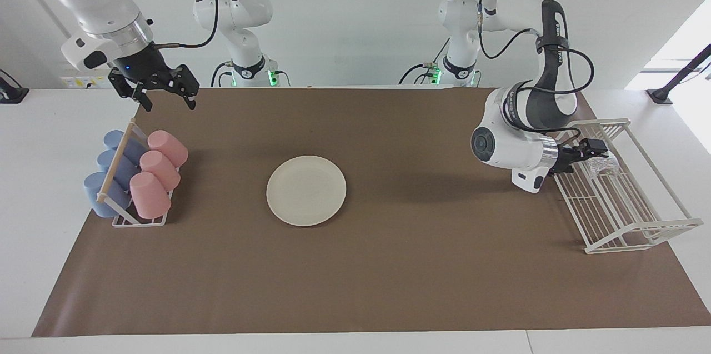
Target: Wipe plate with sponge
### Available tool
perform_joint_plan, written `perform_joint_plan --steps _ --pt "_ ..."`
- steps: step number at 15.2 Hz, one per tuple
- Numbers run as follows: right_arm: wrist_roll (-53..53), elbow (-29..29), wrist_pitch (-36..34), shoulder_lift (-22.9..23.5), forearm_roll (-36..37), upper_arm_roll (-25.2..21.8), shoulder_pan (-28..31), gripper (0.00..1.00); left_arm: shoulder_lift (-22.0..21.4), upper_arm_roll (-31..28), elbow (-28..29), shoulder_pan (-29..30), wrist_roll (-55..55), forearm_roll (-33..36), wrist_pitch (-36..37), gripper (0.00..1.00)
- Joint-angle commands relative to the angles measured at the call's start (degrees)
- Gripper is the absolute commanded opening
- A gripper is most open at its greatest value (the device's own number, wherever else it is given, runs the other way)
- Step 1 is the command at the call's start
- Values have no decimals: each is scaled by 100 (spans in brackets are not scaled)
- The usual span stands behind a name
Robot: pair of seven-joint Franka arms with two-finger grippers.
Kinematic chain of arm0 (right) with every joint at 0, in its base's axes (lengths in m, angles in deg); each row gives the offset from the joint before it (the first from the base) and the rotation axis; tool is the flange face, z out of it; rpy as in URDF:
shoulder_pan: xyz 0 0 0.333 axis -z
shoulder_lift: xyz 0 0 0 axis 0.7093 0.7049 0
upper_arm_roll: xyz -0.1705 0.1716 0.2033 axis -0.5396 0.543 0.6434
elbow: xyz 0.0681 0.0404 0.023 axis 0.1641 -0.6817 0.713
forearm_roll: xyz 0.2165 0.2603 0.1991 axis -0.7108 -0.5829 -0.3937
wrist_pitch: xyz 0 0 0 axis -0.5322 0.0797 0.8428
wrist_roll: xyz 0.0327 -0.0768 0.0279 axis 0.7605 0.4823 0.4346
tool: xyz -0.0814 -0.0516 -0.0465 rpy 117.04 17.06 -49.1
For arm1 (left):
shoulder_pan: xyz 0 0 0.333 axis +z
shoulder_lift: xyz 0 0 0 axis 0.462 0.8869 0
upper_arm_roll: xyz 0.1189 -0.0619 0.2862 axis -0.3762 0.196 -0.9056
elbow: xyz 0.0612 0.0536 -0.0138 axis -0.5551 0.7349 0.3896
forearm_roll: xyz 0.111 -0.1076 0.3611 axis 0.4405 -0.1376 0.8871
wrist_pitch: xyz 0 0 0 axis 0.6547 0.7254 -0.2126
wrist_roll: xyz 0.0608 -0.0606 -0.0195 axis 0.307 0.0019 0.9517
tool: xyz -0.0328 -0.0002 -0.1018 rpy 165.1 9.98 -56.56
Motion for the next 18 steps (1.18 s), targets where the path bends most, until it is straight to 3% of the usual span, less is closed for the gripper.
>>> perform_joint_plan --steps 1,3,6,11,14,18 --pt "-81 -69 -57 -63 1 24 43 100 -797 -7 2 -25 -649 -487 173 100" --pt "-72 -69 -57 -63 1 24 43 100 -965 2 -304 -25 -668 -960 481 100" --pt "-81 -69 -57 -63 1 24 43 100 -1184 -94 -885 62 -685 -2417 579 100" --pt "-81 -69 -57 -63 1 24 43 100 -1958 -112 -852 914 -1090 -5169 570 100" --pt "-81 -69 -57 -63 1 24 43 100 -2214 -121 -632 995 -1038 -5769 535 100" --pt "-81 -69 -57 -63 1 24 43 100 -2074 -121 -929 960 -967 -6455 534 100"
